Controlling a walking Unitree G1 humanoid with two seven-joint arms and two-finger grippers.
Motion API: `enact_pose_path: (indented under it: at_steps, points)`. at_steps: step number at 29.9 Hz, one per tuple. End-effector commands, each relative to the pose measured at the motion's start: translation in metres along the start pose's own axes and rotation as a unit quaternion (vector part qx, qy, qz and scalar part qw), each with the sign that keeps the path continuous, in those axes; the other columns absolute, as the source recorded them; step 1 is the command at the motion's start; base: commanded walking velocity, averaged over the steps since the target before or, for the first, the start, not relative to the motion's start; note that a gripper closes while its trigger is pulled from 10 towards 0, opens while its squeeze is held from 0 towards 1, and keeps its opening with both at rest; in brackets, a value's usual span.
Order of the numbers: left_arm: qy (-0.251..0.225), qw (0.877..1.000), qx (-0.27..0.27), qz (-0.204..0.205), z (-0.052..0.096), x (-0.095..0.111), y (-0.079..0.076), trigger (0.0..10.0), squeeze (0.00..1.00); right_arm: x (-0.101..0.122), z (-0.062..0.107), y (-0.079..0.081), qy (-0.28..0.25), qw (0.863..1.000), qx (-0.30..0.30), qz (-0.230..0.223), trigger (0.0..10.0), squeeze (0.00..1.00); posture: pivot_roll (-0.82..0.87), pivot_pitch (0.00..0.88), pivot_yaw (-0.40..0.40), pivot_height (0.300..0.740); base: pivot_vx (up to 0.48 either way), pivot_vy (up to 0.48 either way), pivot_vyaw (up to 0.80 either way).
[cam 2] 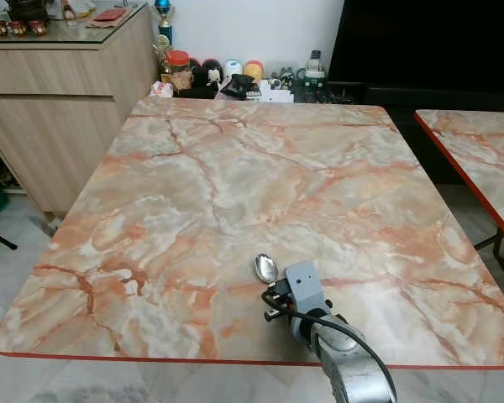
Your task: Setting the table
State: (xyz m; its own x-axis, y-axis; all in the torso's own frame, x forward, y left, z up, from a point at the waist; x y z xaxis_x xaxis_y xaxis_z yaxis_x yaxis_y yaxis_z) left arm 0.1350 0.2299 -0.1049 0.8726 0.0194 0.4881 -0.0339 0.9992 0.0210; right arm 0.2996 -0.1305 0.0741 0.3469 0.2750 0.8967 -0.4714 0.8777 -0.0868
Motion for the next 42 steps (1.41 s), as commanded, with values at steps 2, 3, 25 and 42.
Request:
enact_pose_path:
  at_steps: [2, 3, 25, 42]
  points:
    - [0.022, 1.000, -0.001, -0.010, 0.001, -0.010, -0.002, 10.0, 0.00, -0.022, -0.001, 0.003, 0.046, 0.999, -0.002, -0.008, 0.0, 0.00, 0.00, 0.112, -0.020, 0.740, 0.000, 0.000, 0.00]
    - [0.022, 1.000, -0.001, -0.012, 0.001, -0.009, -0.003, 10.0, 0.00, -0.020, -0.001, -0.002, 0.039, 0.999, -0.021, -0.004, 3.9, 0.00, 0.00, 0.111, -0.020, 0.740, 0.000, 0.000, 0.00]
    - [0.013, 1.000, 0.009, -0.010, 0.002, -0.006, 0.006, 10.0, 0.00, 0.073, 0.032, -0.054, -0.229, 0.945, -0.233, -0.019, 10.0, 0.00, -0.01, 0.097, -0.019, 0.740, 0.000, 0.000, 0.00]
    - [0.004, 1.000, 0.011, -0.029, 0.000, 0.003, 0.007, 10.0, 0.00, 0.089, 0.056, -0.057, -0.307, 0.919, -0.247, -0.001, 10.0, 0.00, -0.02, 0.070, -0.016, 0.740, 0.000, -0.014, 0.00]
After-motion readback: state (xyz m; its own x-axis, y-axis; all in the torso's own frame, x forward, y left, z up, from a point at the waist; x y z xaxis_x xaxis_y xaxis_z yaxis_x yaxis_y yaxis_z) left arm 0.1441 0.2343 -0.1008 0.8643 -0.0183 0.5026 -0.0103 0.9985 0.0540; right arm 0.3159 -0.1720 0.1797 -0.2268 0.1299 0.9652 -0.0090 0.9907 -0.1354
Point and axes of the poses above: a point about 5 cm out from each wrist's last joint towards the gripper, its own z axis pointing back from the gripper into the wrist, its own x axis along the axis of the wrist's last joint, y = z × x, the point moved 1 cm from there along -z, pointing out of the wrist towards the gripper, and after that the axes turned 4 degrees about z, right-handed, at the moved point
